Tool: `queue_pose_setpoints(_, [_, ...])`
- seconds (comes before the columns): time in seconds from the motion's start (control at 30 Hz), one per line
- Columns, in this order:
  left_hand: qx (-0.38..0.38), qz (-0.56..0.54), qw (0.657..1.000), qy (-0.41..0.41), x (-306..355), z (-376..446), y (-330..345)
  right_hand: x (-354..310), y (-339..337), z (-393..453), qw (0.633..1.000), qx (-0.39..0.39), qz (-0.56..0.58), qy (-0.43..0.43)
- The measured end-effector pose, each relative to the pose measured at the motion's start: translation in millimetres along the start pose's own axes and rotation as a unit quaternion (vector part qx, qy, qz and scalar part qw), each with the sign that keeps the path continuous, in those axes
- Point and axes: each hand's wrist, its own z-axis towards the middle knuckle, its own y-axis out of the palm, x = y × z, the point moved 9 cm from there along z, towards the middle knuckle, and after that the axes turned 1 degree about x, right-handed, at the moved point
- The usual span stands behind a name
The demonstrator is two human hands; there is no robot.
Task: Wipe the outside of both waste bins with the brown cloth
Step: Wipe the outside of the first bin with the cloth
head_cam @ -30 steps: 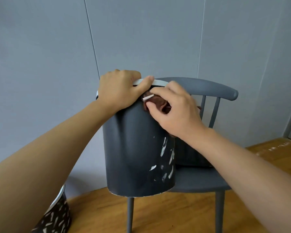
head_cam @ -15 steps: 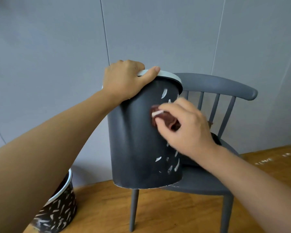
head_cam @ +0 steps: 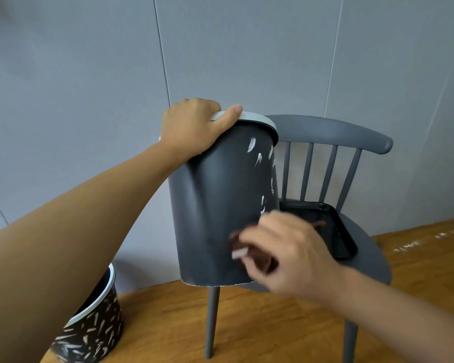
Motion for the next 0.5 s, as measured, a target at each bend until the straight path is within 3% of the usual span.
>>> queue_pose_setpoints(0.1, [0.005,-0.005,1.0,-0.002,-0.1,0.4,0.0,-18.3,10.3,-22.6,0.996,-0.073,0.01,-0.054])
queue_pose_setpoints(0.27, [0.005,-0.009,1.0,-0.001,1.7,0.6,0.4,40.5,-22.5,20.6,0.991,0.077,0.005,0.109])
queue_pose_setpoints(0.33, [0.005,-0.005,1.0,-0.007,-2.6,1.7,1.7,39.0,-19.3,15.8,0.989,0.09,0.023,0.114])
queue_pose_setpoints(0.5, [0.014,-0.014,1.0,-0.012,-7.4,0.0,-1.3,-0.5,2.2,-20.8,0.999,-0.016,0.025,0.016])
